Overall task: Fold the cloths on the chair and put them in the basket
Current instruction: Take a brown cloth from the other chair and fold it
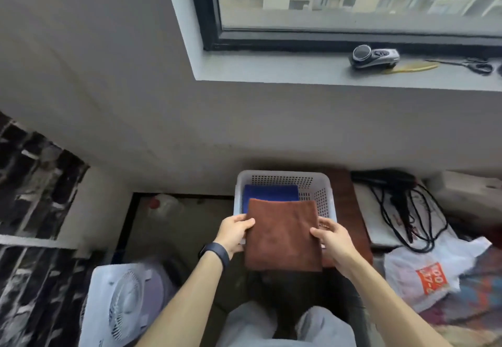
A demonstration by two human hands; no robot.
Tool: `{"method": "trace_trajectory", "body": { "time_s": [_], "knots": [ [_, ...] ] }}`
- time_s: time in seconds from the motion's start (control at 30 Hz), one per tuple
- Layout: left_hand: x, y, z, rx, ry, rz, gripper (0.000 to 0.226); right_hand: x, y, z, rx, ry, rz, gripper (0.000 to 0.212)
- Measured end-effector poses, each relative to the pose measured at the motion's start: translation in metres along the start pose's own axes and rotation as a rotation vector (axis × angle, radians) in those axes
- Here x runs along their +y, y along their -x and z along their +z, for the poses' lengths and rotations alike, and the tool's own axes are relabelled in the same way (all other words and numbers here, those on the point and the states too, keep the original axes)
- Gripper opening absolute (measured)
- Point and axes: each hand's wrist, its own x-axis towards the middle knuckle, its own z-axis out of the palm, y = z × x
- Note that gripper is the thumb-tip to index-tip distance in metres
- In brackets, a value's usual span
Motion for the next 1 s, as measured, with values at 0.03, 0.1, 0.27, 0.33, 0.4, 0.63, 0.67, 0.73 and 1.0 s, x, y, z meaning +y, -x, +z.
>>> {"method": "trace_trajectory", "body": {
  "time_s": [0.03,0.1,0.27,0.33,0.4,0.63,0.67,0.73,1.0],
  "knots": [
    [0.006,-0.013,0.0,-0.001,0.008,-0.013,0.022,-0.005,-0.01,0.004,0.014,0.009,0.006,0.031],
    [0.015,-0.04,-0.002,0.026,-0.032,-0.014,0.032,-0.013,-0.031,0.013,0.015,0.009,0.034,0.03],
    [0.025,-0.086,-0.005,0.134,-0.206,-0.005,0.046,-0.022,-0.078,0.036,0.005,0.034,0.085,0.033],
    [0.029,-0.092,-0.003,0.178,-0.272,-0.001,0.047,-0.022,-0.091,0.04,0.007,0.043,0.102,0.033],
    [0.03,-0.096,0.0,0.211,-0.383,0.013,0.044,-0.024,-0.099,0.043,0.008,0.06,0.11,0.031],
    [0.03,-0.103,0.01,0.289,-0.677,0.085,0.046,-0.017,-0.12,0.049,0.06,0.125,0.157,0.036],
    [0.029,-0.104,0.01,0.296,-0.71,0.092,0.046,-0.014,-0.119,0.05,0.063,0.134,0.156,0.036],
    [0.027,-0.103,0.01,0.311,-0.78,0.116,0.048,-0.012,-0.118,0.051,0.069,0.153,0.151,0.036],
    [0.014,-0.085,-0.005,0.3,-1.393,0.863,0.062,-0.006,-0.083,0.061,0.269,0.576,-0.459,0.045]
  ]
}}
